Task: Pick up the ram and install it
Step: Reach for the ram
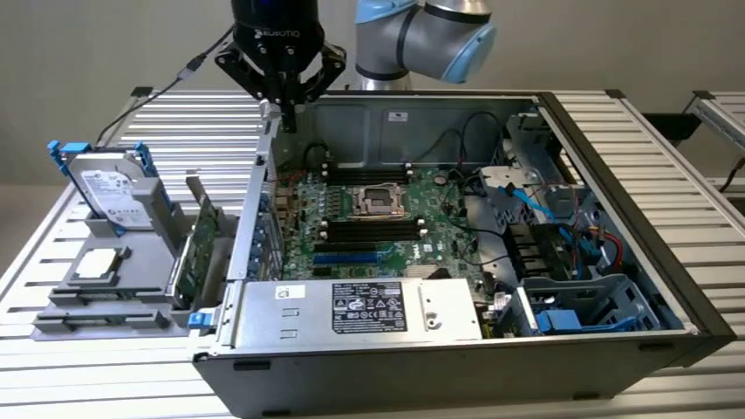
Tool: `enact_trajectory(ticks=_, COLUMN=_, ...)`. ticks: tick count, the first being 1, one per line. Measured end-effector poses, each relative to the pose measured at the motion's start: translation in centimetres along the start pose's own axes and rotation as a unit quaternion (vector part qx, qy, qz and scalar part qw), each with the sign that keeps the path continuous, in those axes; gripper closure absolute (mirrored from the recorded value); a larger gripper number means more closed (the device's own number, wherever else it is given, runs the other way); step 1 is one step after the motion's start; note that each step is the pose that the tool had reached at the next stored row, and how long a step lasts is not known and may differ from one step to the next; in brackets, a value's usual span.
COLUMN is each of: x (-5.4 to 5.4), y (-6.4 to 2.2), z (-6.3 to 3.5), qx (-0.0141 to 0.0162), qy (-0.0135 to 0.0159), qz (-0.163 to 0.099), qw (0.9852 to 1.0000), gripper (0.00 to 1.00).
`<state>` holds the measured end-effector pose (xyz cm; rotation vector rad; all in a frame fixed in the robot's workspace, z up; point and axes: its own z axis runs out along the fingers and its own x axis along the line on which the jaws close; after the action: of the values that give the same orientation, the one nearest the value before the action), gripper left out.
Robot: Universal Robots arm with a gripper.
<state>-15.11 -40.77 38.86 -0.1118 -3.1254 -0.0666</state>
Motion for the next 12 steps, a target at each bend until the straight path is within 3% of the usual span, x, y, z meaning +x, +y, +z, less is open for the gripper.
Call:
enact_trajectory(ticks=2, x=0.5, y=-0.19, z=0.13, qx=0.0010, qy=0.0047, qz=0.000, qw=1.0000, gripper=0.89)
enact_trajectory(ticks=4, x=1.1, y=-0.42, z=0.37, qx=0.0011, qy=0.0068, qz=0.000, qw=1.0000, gripper=0.89)
enact_trajectory(ticks=12, x=4.7, y=-1.48, z=0.85, qx=0.0011, qy=0.0070, qz=0.000, qw=1.0000, gripper=0.89)
